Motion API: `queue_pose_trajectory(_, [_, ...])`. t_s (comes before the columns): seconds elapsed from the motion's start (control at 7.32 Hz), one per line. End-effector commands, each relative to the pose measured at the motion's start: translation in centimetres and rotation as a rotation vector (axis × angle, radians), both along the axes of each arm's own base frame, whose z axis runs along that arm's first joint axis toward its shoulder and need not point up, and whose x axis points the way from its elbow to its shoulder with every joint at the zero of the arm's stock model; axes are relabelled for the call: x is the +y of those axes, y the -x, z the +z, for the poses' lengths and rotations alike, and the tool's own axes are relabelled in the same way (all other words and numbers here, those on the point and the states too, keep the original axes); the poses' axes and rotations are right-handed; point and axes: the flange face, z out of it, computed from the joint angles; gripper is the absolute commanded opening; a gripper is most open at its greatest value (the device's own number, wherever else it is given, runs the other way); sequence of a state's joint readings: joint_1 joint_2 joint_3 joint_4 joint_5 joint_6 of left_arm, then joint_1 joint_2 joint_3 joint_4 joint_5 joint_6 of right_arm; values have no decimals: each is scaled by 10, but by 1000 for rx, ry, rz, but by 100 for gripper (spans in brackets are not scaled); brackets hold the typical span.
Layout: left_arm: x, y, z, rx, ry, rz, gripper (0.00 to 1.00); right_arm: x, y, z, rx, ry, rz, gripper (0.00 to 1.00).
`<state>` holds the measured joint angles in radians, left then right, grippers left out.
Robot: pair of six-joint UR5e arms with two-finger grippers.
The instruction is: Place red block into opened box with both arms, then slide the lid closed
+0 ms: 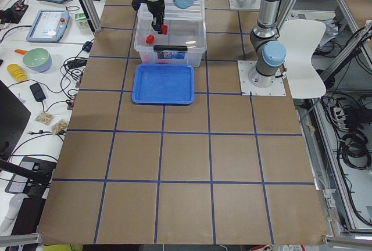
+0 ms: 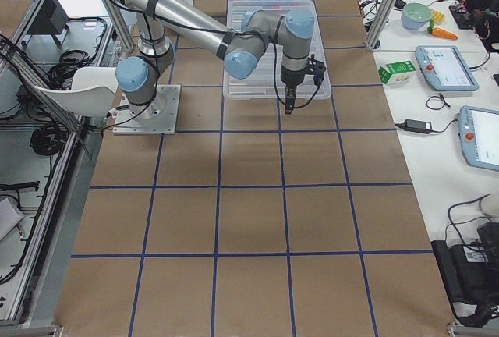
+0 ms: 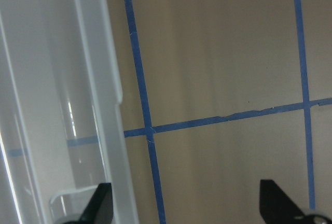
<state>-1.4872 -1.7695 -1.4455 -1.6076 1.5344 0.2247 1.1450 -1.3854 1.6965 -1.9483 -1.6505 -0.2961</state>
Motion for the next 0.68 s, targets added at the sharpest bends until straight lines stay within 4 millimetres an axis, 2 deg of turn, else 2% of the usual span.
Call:
queue_pose_trajectory(0.0, [10,25,-39,1,-65,12,0,0,1,1,3,2,-2,100])
queue_pose_trajectory(0.55, [26,45,-105,18,-64,1,0,2,9,6,7,11,-16,100])
